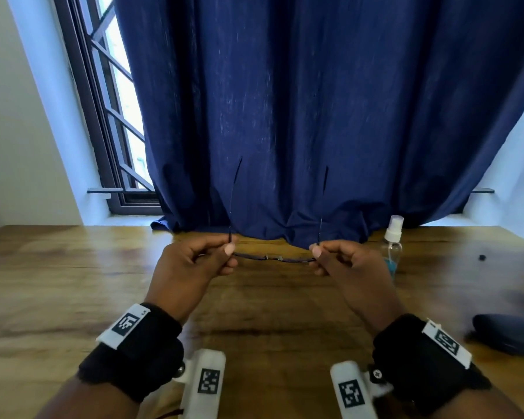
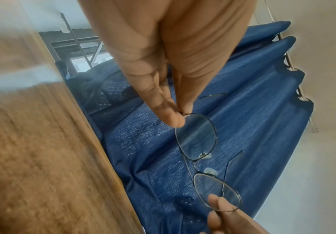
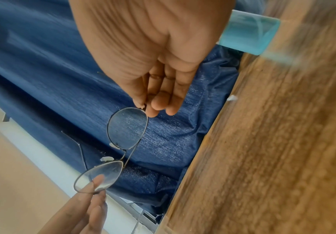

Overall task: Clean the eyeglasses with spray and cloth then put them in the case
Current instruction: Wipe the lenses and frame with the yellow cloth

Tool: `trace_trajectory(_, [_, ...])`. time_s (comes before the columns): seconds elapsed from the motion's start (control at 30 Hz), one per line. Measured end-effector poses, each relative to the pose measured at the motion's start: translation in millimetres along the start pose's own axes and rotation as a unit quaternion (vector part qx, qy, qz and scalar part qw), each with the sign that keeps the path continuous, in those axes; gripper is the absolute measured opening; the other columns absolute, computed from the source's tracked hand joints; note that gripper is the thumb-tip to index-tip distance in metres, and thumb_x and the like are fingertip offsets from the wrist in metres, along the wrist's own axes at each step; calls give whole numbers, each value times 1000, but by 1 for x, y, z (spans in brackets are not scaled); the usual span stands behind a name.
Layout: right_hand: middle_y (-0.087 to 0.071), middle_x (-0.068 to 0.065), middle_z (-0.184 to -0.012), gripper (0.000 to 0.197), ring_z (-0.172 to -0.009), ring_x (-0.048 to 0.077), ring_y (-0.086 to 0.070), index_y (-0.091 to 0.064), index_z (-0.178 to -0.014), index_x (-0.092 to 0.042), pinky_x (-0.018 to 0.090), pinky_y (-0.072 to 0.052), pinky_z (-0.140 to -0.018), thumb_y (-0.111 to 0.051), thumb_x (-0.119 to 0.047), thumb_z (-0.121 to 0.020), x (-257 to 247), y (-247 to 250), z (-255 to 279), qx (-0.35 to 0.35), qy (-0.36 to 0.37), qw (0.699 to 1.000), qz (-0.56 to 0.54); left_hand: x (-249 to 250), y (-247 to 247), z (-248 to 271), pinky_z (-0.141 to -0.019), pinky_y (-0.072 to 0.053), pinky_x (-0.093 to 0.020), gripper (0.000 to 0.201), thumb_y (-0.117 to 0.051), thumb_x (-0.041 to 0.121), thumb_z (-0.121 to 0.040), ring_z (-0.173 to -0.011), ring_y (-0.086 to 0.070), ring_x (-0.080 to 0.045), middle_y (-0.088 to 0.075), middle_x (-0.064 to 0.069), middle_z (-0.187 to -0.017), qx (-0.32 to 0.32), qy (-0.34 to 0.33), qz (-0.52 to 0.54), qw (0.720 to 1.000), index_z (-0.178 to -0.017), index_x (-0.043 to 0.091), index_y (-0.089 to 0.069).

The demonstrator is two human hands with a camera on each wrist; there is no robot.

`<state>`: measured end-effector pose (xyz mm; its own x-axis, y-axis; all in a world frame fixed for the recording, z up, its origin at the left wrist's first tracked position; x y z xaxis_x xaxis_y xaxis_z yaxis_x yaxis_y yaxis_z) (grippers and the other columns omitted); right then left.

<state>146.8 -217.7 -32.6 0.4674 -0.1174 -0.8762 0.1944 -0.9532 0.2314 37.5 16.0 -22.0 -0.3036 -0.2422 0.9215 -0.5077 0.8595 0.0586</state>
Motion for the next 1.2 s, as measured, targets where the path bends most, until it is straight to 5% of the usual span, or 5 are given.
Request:
trace_trajectory(0.2, [-78, -3, -82, 25, -77, 11, -72, -75, -116, -25, 16, -56, -80, -71, -18, -92, 0, 2, 1, -4, 15, 998, -57, -2, 1, 1, -73, -59, -14, 23, -71, 8, -90, -69, -74, -7, -80, 3, -79, -10, -44, -116, 992, -99, 28, -79])
trace_trajectory(0.53, [-79, -18, -92, 22, -84, -2, -72, -78, -100, -32, 6, -51, -73, -75, -14, -88, -3, 9, -3, -96, 4, 995, 2, -1, 3, 3, -72, -59, -16, 17, -75, 6, -86, -72, -76, -10, -81, 6, -83, 5, 0, -92, 996, -93, 19, -82])
trace_trajectory(0.87, [-81, -4, -93, 14, -84, 8, -74, -80, -102, -19, 9, -54, -71, -73, -16, -90, 1, 15, -2, -176, -65, 982, 7, -3, 13, 5, -86, -56, -25, 15, -84, 15, -76, -88, -75, -8, -82, 7, -89, -73, 52, -154, 984, -89, 22, -84])
trace_trajectory(1.0, [-80, -1, -96, 22, -90, 10, -75, -76, -97, -15, 19, -58, -80, -85, -10, -78, 8, 15, -7, -156, -70, 985, 30, -6, 12, 7, -69, -51, -10, 10, -88, 15, -72, -74, -72, -3, -80, 5, -81, -90, 80, -209, 970, -77, 22, -82])
trace_trajectory(1.2, [-77, 2, -97, 31, -93, 15, -73, -70, -99, -18, 17, -58, -80, -85, -4, -76, 13, 11, -6, -195, -74, 974, 86, -20, 5, 8, -67, -51, -14, 15, -89, 10, -71, -77, -70, -13, -77, -3, -79, -116, 104, -281, 947, -72, 15, -74])
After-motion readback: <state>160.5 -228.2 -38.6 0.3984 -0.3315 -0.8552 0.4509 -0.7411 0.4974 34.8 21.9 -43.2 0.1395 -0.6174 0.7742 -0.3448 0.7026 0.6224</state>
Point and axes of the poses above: each hand's wrist, its own z-axis away from the middle knuckle, its own y-axis out of the back of the hand, x = y × z, the point moved 1 cm from there along -z, towards the middle knuckle
